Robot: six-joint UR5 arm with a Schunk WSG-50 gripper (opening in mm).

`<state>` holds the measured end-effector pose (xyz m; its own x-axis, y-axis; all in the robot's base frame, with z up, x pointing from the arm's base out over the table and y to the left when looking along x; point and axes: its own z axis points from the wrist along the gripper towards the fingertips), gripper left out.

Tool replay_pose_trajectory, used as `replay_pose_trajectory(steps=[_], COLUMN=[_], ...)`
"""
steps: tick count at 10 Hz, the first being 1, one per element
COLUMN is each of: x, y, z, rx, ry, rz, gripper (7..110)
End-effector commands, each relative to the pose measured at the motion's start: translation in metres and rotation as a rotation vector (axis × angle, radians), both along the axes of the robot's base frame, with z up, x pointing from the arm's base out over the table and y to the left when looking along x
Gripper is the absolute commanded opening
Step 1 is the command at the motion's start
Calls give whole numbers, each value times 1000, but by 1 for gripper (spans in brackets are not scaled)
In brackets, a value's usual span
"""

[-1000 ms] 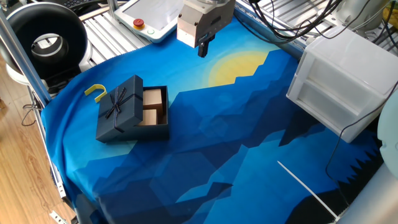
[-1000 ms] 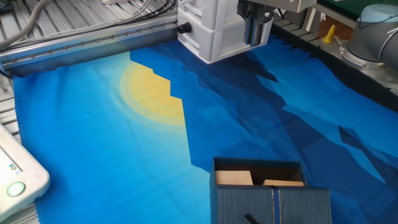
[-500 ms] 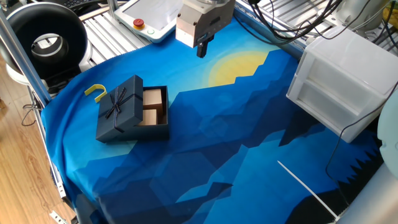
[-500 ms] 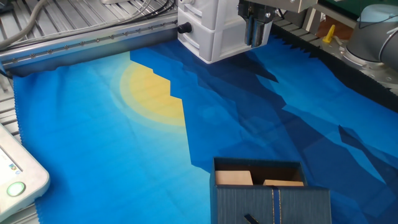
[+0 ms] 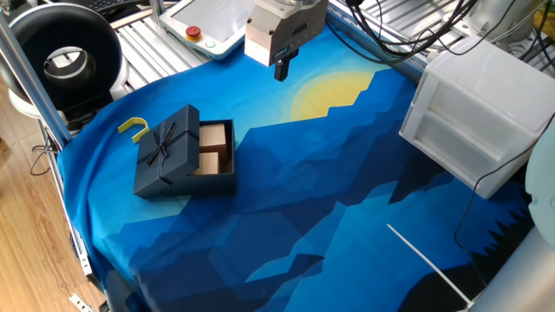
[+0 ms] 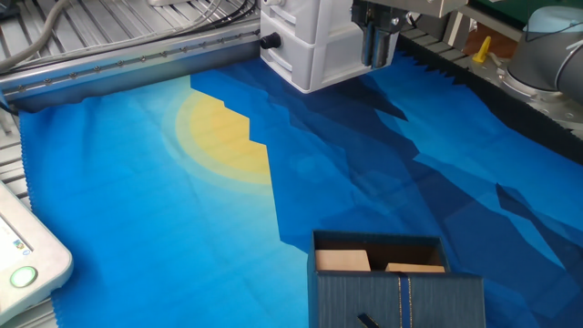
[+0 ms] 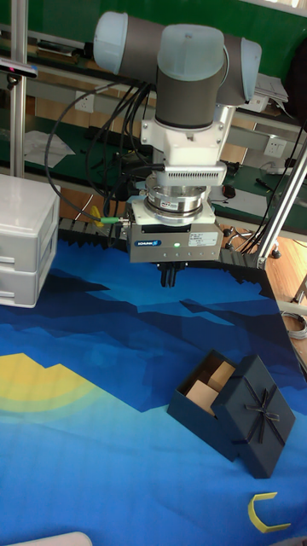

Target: Slide the outer casing onto the gift box

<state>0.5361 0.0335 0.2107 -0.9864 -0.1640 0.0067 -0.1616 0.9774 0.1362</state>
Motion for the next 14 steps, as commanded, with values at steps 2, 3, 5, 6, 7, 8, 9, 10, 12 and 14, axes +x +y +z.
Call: replay_pose_trajectory(steps=[2,3,5,6,7,8,9,10,12,14], x=[0,-2,-3,-3,-4,-6,-8,-11,-13,-16], y=[1,2,2,1,1,3,7,7,11,13], z=[0,0,0,0,0,0,0,1,2,4], rx=[8,11,9,4,4,15,25,24,37,46], ry=[5,11,15,17,20,26,36,44,56,64], rz=[-11,-12,-14,-19,-18,-19,-22,-24,-27,-28], gripper=[7,7,7,7,7,7,7,7,7,7])
